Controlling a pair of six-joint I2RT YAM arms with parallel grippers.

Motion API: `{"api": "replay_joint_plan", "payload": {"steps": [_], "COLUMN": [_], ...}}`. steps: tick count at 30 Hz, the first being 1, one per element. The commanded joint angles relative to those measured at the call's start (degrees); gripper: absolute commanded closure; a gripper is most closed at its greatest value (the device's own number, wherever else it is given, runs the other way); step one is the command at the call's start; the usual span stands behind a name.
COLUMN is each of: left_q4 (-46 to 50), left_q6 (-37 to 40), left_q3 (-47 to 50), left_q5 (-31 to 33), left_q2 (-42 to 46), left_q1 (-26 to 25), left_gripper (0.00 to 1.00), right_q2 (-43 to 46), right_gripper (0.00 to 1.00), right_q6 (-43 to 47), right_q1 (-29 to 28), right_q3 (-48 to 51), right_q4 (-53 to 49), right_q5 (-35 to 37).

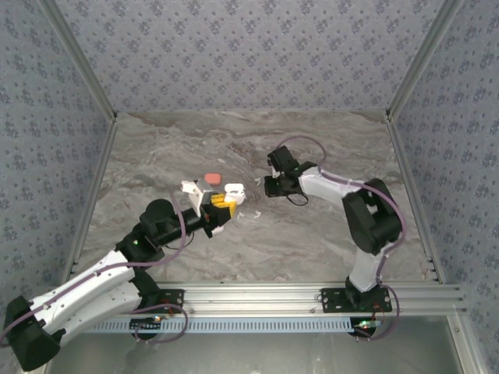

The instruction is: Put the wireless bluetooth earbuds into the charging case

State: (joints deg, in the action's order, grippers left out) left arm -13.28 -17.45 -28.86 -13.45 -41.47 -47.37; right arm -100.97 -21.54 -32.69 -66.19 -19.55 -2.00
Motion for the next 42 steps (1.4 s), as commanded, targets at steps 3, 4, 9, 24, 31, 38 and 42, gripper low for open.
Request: {"api": "replay_joint_plan", "payload": {"steps": [3, 4, 9, 24, 31, 38, 42], "left_q4": [-3.2, -3.8, -6.8, -13.8, -14.0, -13.6, -13.4], "left_q6": [-1.0, -1.2, -2.0, -3.2, -3.0, -2.7, -2.5], "left_q3": [0.3, 0.5, -0.1, -5.5, -6.0, -6.4, -6.5], "left_q5": [-0.2, -0.5, -2.7, -10.1, -10.9, -11.7, -12.0], "left_q2": [-1.0, -1.3, -4.6, -16.8, -17.9, -18.0, -18.1], "left_q1": [-0.5, -0.5, -0.5, -1.2, -2.3, -2.4, -2.4], "left_gripper": [1.0, 1.0, 1.0, 1.0, 1.0, 1.0, 1.0], "right_q2": [14.9, 17.8, 31.0, 48.8, 46.9, 45.2, 44.4], "right_gripper": [0.79, 0.79, 0.79, 0.78, 0.77, 0.77, 0.77], "right_q6": [5.3, 6.2, 11.2, 24.9, 26.5, 26.6, 26.6], "right_q1": [-0.9, -1.0, -2.2, -15.9, -17.5, -17.9, -18.0], "right_q3": [4.4, 5.2, 7.9, 8.0, 7.2, 6.7, 6.3], "right_q4": [-0.9, -0.9, -0.9, -2.2, -2.1, -1.1, -0.8], "right_q5": [3.9, 4.2, 3.2, 2.8, 1.0, -0.6, -1.1]}}
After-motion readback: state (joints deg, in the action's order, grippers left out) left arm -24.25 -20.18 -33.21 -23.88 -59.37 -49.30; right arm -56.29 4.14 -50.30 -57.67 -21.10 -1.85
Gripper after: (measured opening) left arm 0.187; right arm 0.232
